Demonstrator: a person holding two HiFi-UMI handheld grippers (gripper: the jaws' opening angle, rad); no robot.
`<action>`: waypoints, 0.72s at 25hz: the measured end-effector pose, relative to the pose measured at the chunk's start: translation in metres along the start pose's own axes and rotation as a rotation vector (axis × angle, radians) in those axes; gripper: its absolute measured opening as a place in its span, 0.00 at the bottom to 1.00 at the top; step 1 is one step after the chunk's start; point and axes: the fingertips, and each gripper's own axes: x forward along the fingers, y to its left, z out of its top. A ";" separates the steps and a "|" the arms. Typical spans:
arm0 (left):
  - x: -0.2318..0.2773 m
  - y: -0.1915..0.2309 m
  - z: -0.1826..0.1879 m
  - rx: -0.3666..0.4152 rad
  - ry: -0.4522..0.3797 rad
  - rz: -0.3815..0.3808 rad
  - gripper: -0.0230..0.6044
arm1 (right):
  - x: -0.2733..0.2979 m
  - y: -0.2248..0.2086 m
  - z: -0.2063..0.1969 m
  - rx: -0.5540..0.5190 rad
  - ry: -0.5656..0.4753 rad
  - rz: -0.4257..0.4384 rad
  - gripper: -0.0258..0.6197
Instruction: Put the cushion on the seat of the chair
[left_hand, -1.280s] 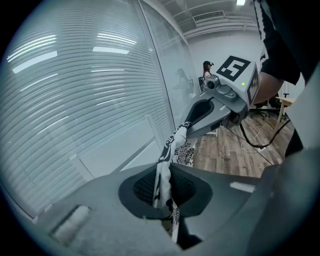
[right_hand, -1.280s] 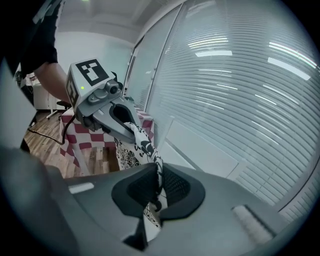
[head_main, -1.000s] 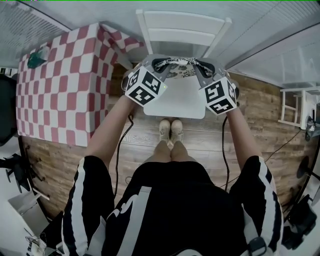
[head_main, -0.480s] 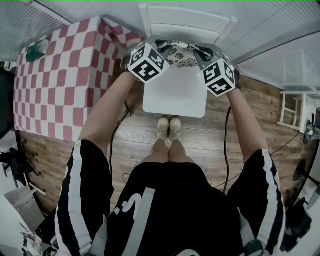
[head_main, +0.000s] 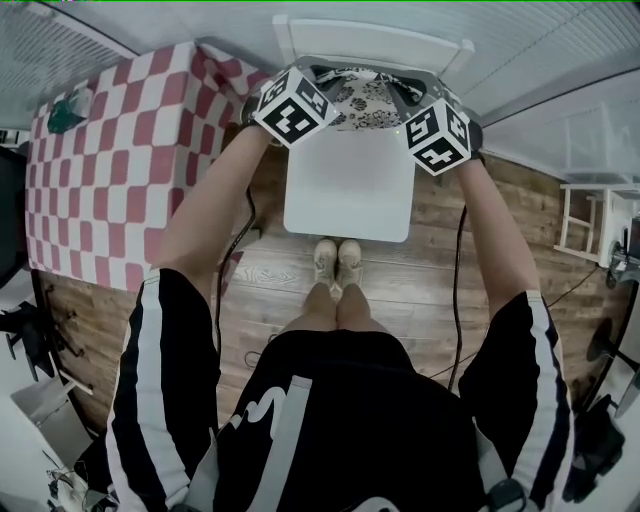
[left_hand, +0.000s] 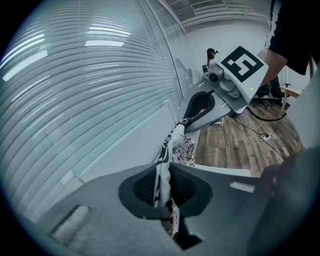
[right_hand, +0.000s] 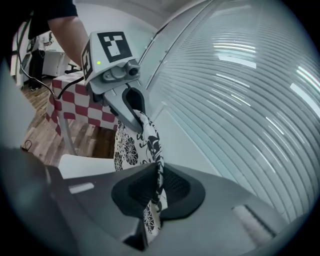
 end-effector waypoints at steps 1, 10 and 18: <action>0.000 0.001 0.002 0.001 -0.005 -0.002 0.06 | 0.000 -0.003 0.001 0.009 -0.005 -0.007 0.05; 0.005 0.002 0.004 0.033 -0.044 0.006 0.06 | 0.003 -0.002 -0.007 0.025 -0.012 -0.005 0.05; 0.006 -0.034 -0.017 0.020 -0.054 -0.052 0.06 | -0.003 0.029 -0.023 0.043 -0.008 0.050 0.05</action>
